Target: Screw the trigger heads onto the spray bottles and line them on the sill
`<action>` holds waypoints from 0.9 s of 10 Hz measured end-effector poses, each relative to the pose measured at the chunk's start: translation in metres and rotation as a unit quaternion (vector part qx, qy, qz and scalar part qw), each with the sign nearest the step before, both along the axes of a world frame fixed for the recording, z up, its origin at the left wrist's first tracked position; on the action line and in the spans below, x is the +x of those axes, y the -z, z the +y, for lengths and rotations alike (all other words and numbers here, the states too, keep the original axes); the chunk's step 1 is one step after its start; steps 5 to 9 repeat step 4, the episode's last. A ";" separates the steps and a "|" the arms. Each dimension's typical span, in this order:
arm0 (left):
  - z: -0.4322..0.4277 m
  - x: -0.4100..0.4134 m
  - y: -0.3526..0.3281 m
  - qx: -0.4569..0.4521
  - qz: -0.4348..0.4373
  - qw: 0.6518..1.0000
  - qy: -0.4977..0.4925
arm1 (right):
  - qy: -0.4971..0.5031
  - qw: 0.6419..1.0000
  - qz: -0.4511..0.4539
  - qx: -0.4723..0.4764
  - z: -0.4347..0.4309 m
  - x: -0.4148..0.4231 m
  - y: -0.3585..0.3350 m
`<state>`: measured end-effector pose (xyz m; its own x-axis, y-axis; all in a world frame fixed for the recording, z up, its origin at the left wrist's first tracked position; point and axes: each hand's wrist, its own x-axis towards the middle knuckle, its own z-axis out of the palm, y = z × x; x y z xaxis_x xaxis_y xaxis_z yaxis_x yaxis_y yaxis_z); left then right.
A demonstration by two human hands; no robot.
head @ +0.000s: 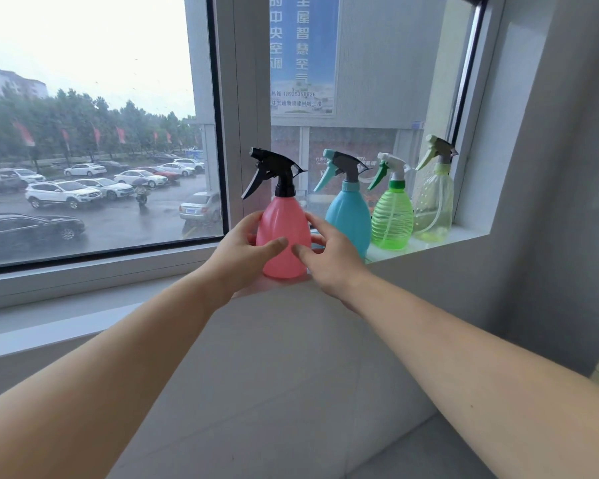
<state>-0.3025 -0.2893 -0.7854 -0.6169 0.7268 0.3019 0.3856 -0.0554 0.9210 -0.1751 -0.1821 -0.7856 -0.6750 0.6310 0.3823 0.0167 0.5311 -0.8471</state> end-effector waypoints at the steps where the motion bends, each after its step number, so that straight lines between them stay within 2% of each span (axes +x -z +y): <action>1: 0.002 -0.002 0.001 0.005 -0.002 1.000 0.001 | 0.008 1.000 -0.001 0.008 0.001 -0.004 0.002; 9: 0.002 0.001 -0.002 -0.002 0.010 1.000 -0.004 | 0.010 1.000 0.012 0.003 0.002 0.000 0.006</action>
